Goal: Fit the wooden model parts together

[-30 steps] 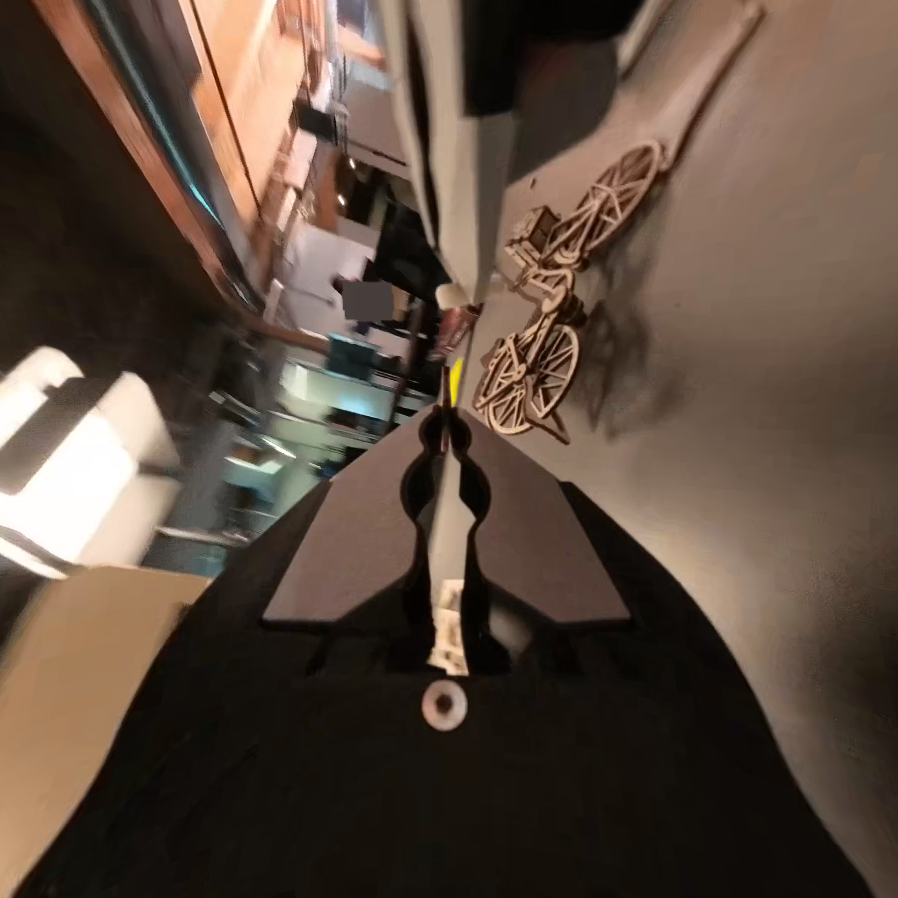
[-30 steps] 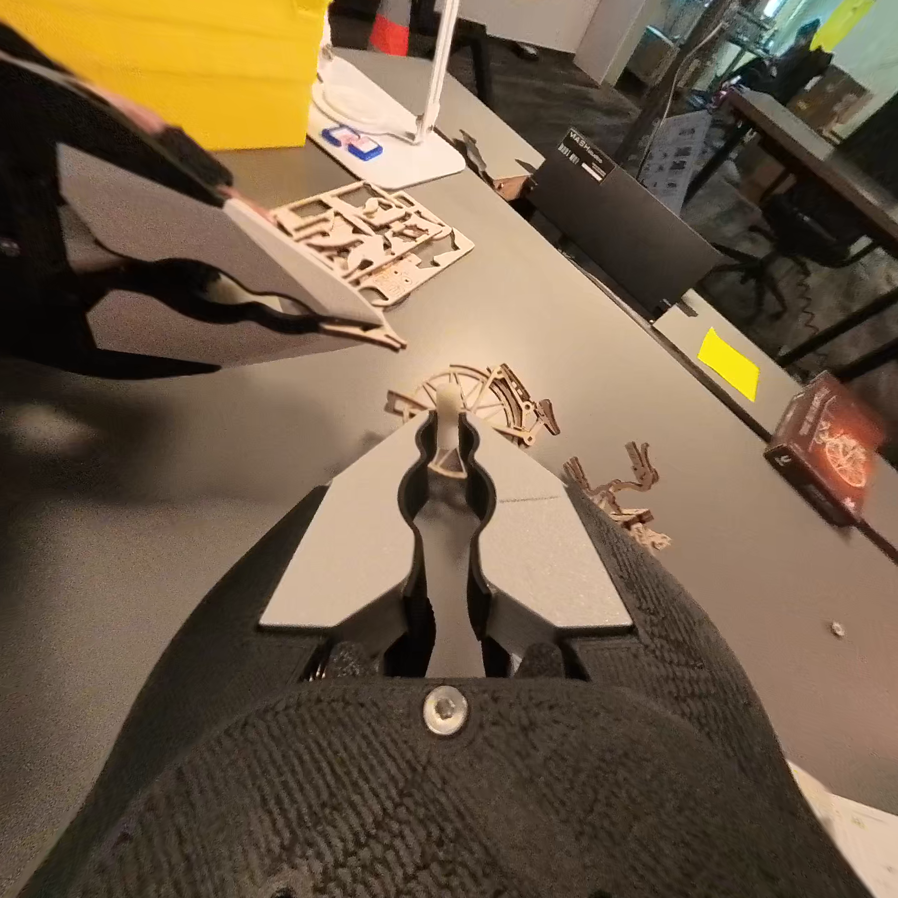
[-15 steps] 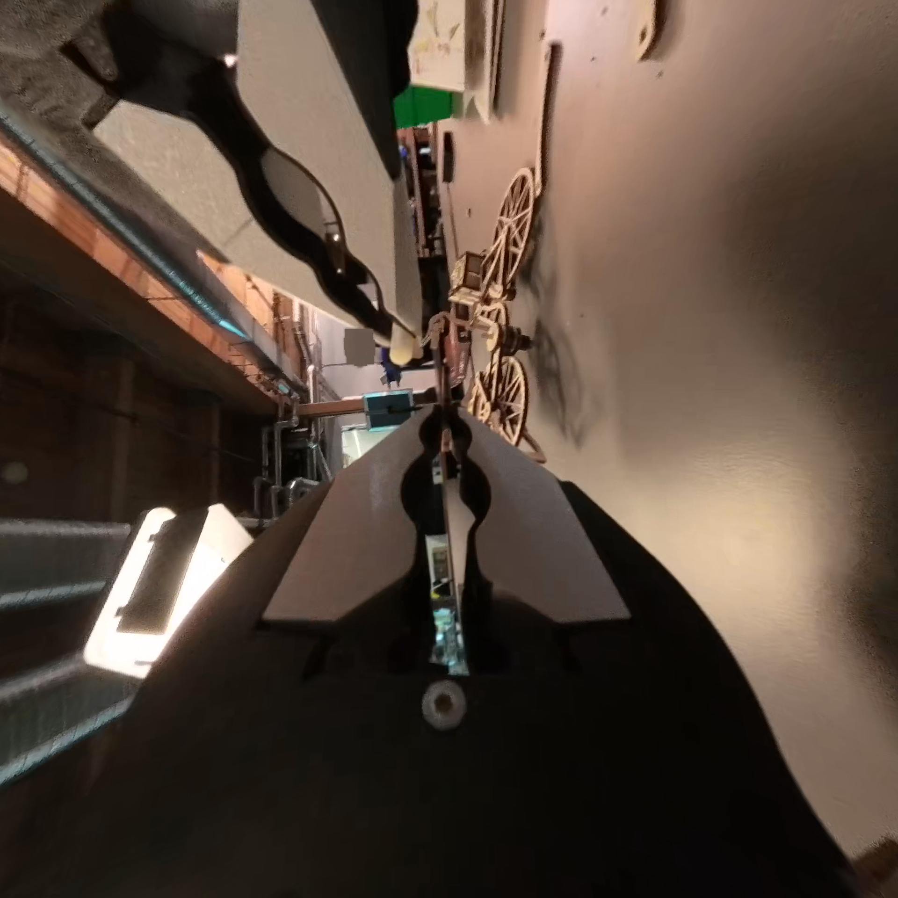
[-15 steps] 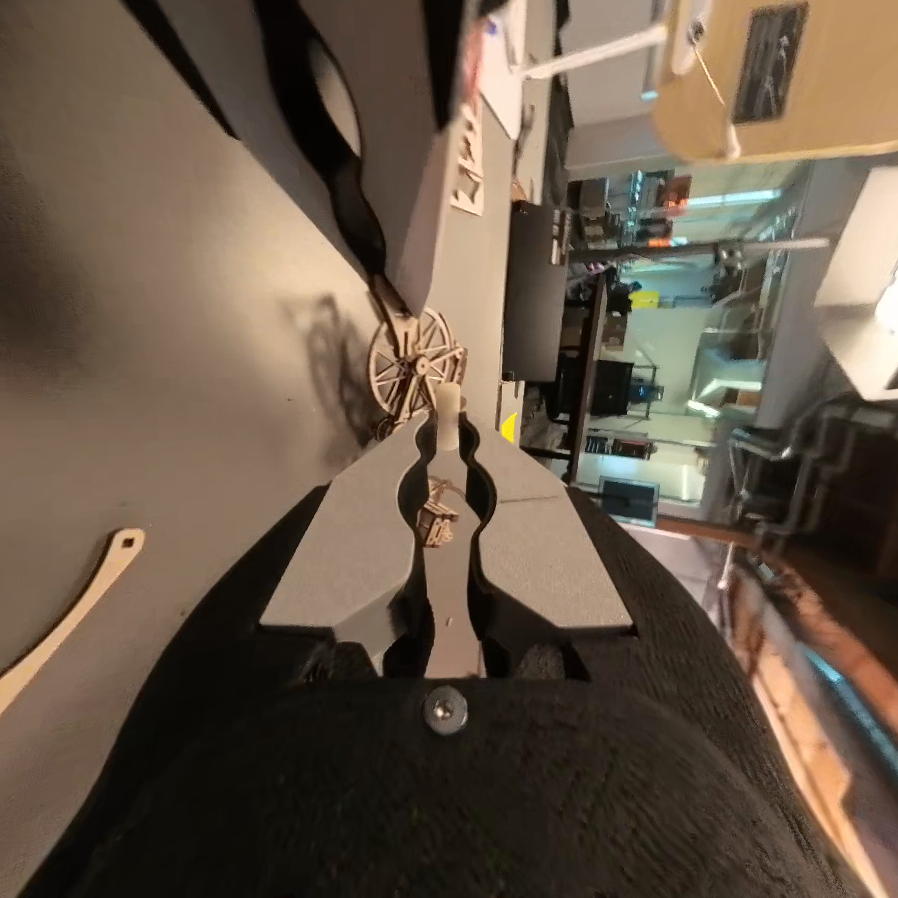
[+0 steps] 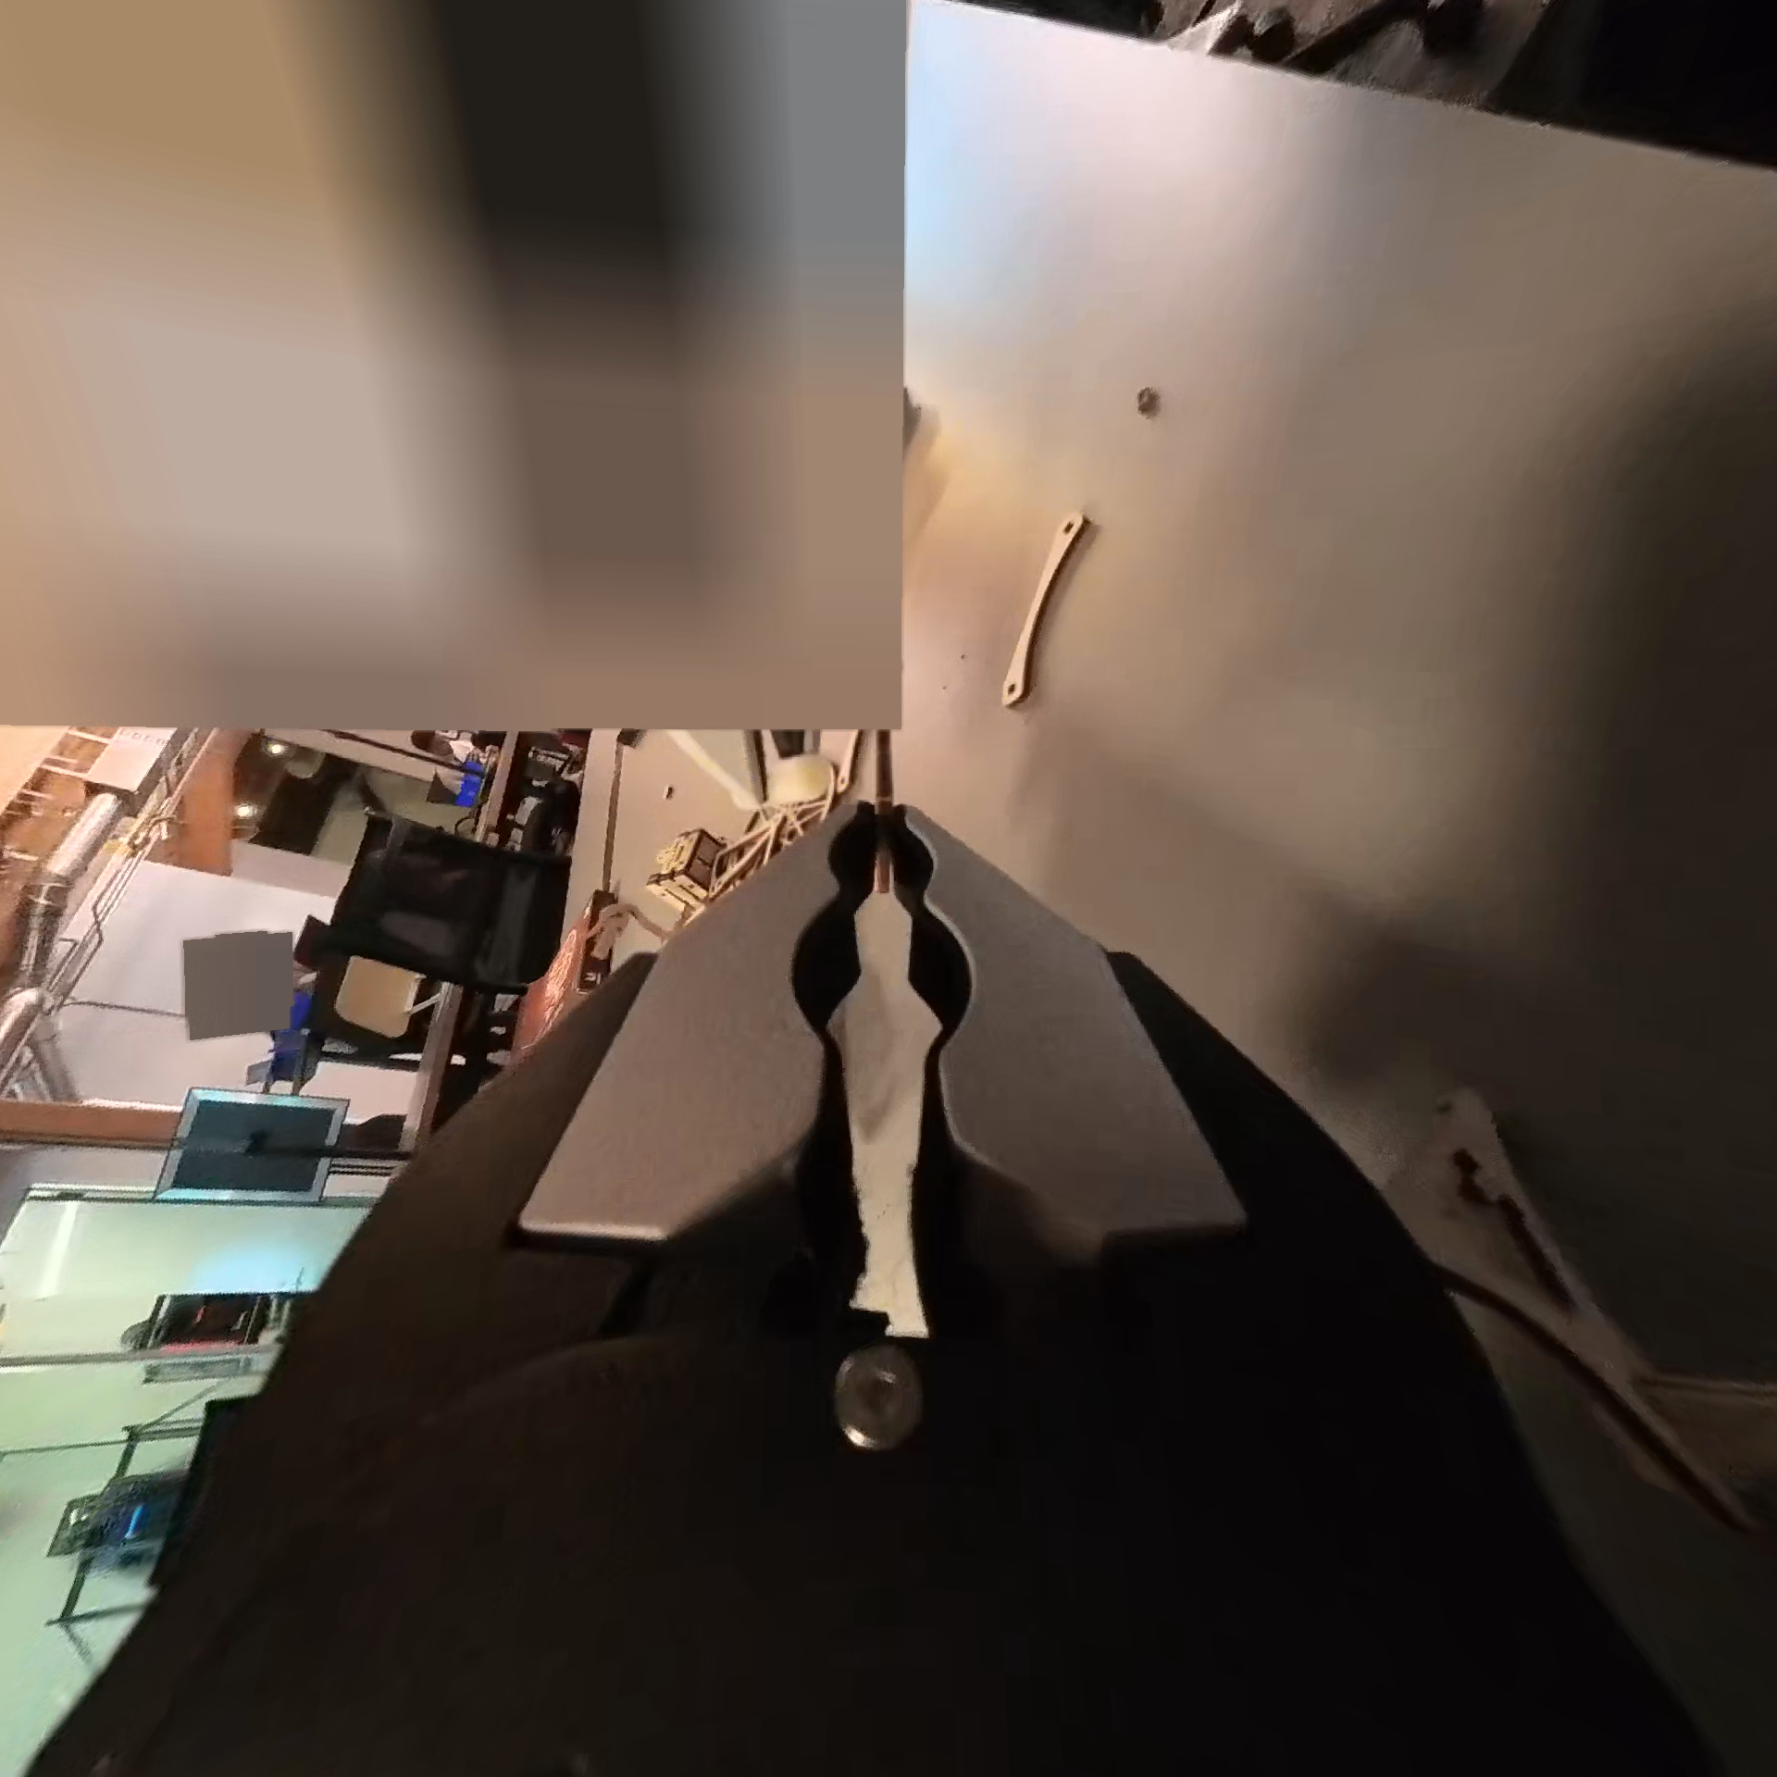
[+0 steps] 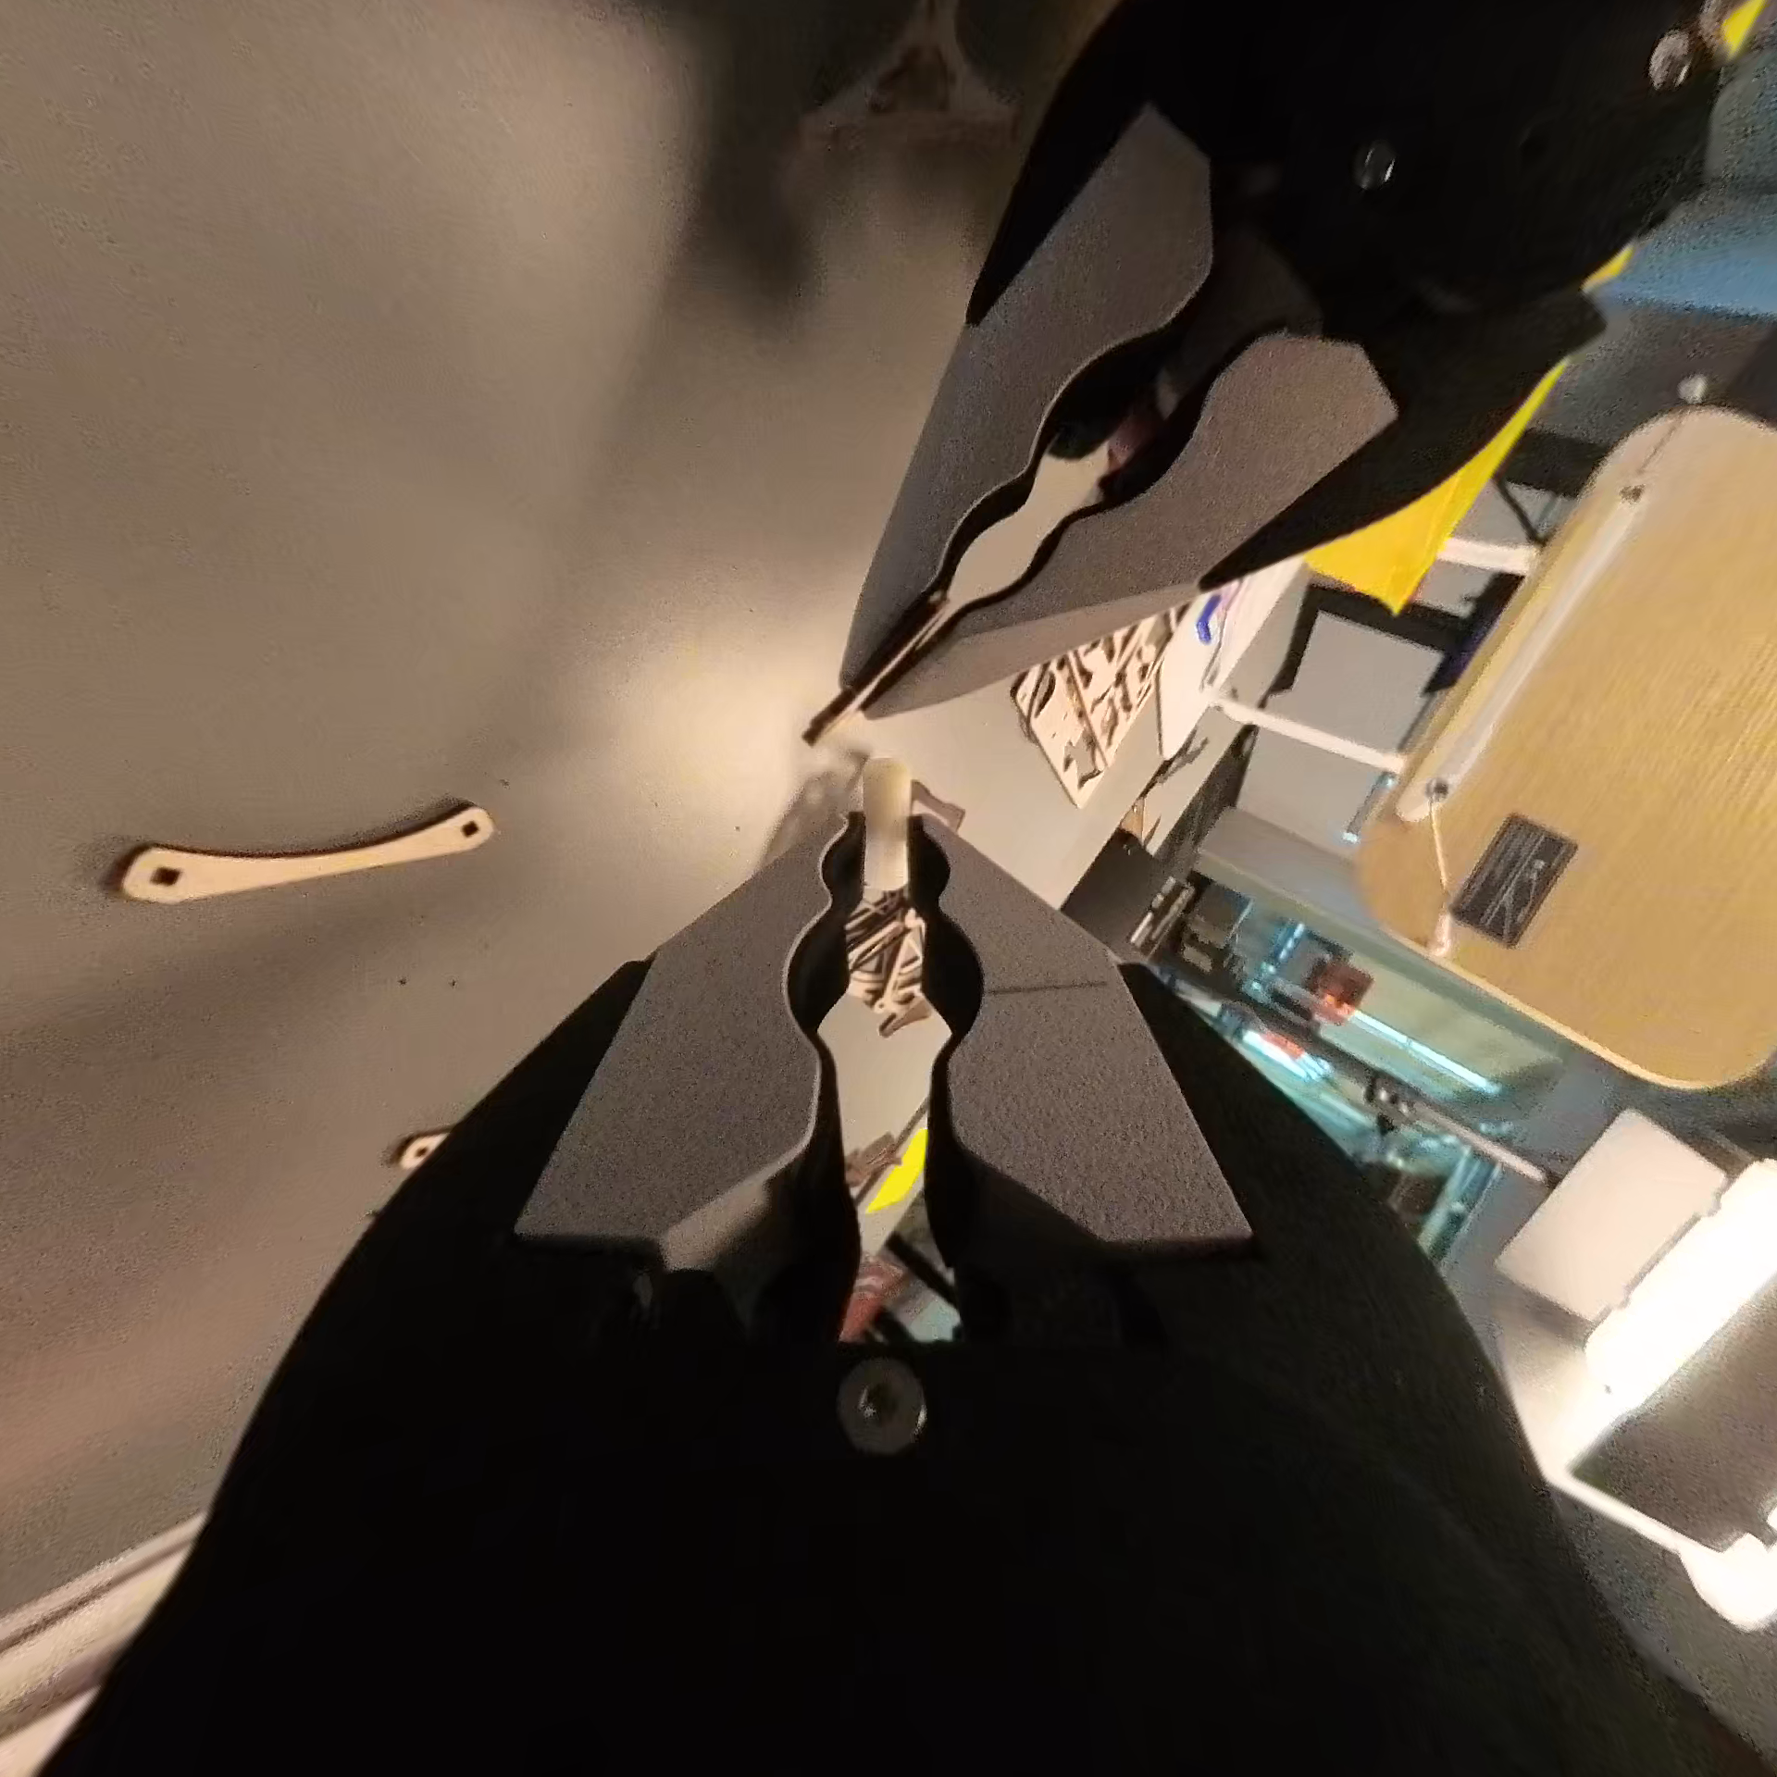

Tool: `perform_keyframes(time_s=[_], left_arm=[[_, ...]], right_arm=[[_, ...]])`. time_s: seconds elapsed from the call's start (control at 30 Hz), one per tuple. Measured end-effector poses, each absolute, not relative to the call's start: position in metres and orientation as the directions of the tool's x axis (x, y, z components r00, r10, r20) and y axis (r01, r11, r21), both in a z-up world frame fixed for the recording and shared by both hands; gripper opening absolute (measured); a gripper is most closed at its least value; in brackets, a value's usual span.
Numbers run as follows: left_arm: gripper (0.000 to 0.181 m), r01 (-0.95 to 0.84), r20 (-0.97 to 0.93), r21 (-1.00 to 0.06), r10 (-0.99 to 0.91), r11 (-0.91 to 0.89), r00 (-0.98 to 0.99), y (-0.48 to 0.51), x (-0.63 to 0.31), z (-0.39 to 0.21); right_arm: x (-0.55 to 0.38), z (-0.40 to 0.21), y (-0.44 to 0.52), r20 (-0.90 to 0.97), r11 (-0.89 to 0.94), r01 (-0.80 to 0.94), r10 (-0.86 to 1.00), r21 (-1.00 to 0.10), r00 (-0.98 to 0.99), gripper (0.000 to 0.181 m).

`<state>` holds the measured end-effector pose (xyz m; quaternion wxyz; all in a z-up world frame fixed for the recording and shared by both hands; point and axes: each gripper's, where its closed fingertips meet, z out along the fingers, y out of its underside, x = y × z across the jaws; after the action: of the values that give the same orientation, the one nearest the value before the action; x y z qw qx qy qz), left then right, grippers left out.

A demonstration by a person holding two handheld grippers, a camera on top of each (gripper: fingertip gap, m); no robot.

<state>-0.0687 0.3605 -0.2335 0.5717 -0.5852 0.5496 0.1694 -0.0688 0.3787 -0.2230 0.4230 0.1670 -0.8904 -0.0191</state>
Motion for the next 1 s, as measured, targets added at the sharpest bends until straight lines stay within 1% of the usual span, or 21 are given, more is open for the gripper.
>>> perform_keyframes(time_s=[0.1, 0.37, 0.73, 1.0], left_arm=[[0.002, -0.838, -0.825, -0.480, -0.457, 0.258, 0.333, 0.360, -0.068, -0.236], [0.002, -0.816, -0.810, -0.510, -0.471, 0.271, 0.350, 0.356, -0.065, -0.233], [0.002, -0.815, -0.810, -0.506, -0.479, 0.282, 0.337, 0.353, -0.061, -0.234], [0.002, -0.812, -0.804, -0.512, -0.489, 0.279, 0.339, 0.352, -0.060, -0.235]], right_arm=[[-0.065, -0.226, 0.378, 0.697, 0.918, -0.326, -0.387, 0.228, -0.604, 0.007], [-0.055, -0.231, 0.373, 0.631, 0.878, -0.390, -0.473, 0.277, -0.615, 0.006], [-0.048, -0.230, 0.367, 0.611, 0.877, -0.409, -0.473, 0.253, -0.635, 0.006], [-0.051, -0.231, 0.365, 0.610, 0.870, -0.401, -0.489, 0.287, -0.624, 0.006]])
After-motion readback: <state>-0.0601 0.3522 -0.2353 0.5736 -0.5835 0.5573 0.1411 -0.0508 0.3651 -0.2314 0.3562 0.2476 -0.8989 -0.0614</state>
